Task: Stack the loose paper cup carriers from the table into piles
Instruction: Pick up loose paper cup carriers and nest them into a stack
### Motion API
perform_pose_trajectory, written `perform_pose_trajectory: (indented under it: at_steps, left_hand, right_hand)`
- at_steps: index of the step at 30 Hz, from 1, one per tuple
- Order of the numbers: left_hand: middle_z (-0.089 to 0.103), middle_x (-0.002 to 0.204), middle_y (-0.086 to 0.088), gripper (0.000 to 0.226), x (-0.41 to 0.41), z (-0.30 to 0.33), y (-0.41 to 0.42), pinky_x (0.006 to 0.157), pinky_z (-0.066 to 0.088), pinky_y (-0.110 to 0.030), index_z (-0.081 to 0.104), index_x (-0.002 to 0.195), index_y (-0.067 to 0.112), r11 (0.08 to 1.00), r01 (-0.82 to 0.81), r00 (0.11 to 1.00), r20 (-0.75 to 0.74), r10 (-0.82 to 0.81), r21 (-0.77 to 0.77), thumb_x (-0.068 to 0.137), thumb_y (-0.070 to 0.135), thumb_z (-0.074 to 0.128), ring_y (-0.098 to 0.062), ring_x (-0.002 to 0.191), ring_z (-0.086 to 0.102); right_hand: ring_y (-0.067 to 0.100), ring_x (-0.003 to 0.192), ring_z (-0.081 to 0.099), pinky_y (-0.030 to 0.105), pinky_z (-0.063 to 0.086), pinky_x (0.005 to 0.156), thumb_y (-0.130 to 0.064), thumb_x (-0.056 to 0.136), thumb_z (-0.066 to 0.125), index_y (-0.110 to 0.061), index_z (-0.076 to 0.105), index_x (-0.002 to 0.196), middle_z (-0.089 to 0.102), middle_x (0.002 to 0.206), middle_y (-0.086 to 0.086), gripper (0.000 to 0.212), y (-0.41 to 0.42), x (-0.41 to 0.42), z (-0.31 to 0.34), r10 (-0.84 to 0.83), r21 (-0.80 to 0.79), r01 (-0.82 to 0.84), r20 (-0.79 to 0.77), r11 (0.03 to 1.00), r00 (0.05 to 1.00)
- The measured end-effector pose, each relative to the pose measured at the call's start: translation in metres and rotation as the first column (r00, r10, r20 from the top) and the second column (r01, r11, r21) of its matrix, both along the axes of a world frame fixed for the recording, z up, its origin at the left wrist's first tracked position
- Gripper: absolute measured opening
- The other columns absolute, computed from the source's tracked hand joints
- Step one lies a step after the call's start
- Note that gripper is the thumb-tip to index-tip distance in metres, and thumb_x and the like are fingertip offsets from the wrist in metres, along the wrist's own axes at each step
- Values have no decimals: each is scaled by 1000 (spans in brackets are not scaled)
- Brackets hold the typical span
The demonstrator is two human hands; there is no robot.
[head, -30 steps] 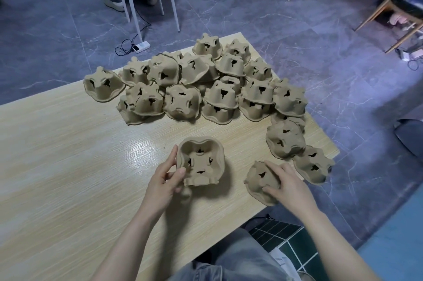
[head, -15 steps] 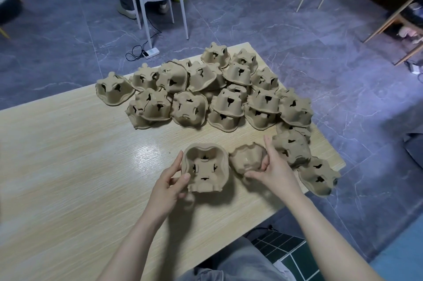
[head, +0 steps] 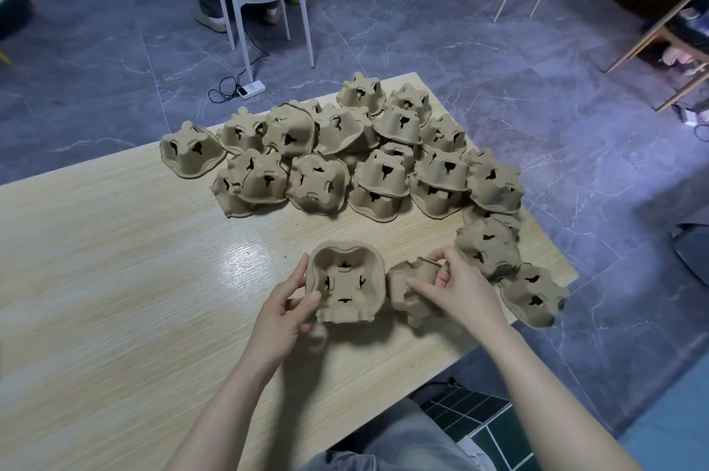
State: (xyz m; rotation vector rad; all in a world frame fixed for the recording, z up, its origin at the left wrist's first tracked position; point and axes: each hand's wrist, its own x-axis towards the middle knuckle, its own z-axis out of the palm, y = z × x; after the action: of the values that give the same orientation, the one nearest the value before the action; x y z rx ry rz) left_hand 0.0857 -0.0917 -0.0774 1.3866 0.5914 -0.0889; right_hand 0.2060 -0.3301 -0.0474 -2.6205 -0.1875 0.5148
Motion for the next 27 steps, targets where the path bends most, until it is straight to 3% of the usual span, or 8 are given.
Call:
perform_pose_trajectory:
  at_steps: [7,11,15,18,20,22,27]
  left_hand:
    - [59,117,5,55,1,3,0,60,47,-16,43,137,44,1000,2,1000,-17,-2,-8,95,12,61,-15,69,49]
    - [61,110,9,57,1,4,0,57,45,-17,42,138,40,1000,1,1000,-14,-2,-22,95,7,60,-10,64,48]
    - [59,108,13,56,2,7,-1,57,44,-16,42,138,39,1000,-7,1000,-21,6,-30,95,7,59,-13,68,47]
    - [59,107,13,56,2,8,-1,57,45,-15,42,138,39,999,-1,1000,-29,0,-34,95,7,60,-5,62,49]
    - [61,108,12,55,2,9,0,58,45,-16,42,138,40,1000,10,999,-33,-10,-25,95,9,60,-1,58,49]
    - [62,116,11,51,2,9,1,62,46,-21,44,139,41,1000,16,999,-42,-16,-5,97,16,58,-4,64,51]
    - [56,132,17,35,3,8,4,75,54,-27,50,133,50,998,39,997,-70,-35,56,100,37,49,1,96,60]
  right_hand:
    - [9,62,54,32,47,57,-36,78,78,-28,56,85,57,65,-7,25,-10,-9,10,-89,122,75,113,990,990]
    - [16,71,57,39,52,66,-28,75,77,-33,58,82,59,74,-7,21,-9,-16,21,-178,328,110,183,938,967]
    - [7,74,55,28,47,66,-19,76,78,-37,60,86,62,86,-13,27,0,-22,33,-173,467,30,266,884,948]
    - [5,73,53,18,42,61,-6,77,79,-33,62,88,62,88,-14,34,8,-27,35,-131,528,-34,273,848,953]
    - [6,74,54,18,42,61,-1,75,79,-31,63,89,62,88,-12,36,14,-30,33,-101,570,-58,243,820,965]
    - [8,76,54,22,42,61,-3,76,78,-31,63,90,63,90,-11,35,20,-35,29,-66,603,-86,225,793,972]
    - [12,78,54,23,42,61,-36,77,68,-33,61,93,62,92,-10,18,32,-50,13,14,604,-151,224,783,974]
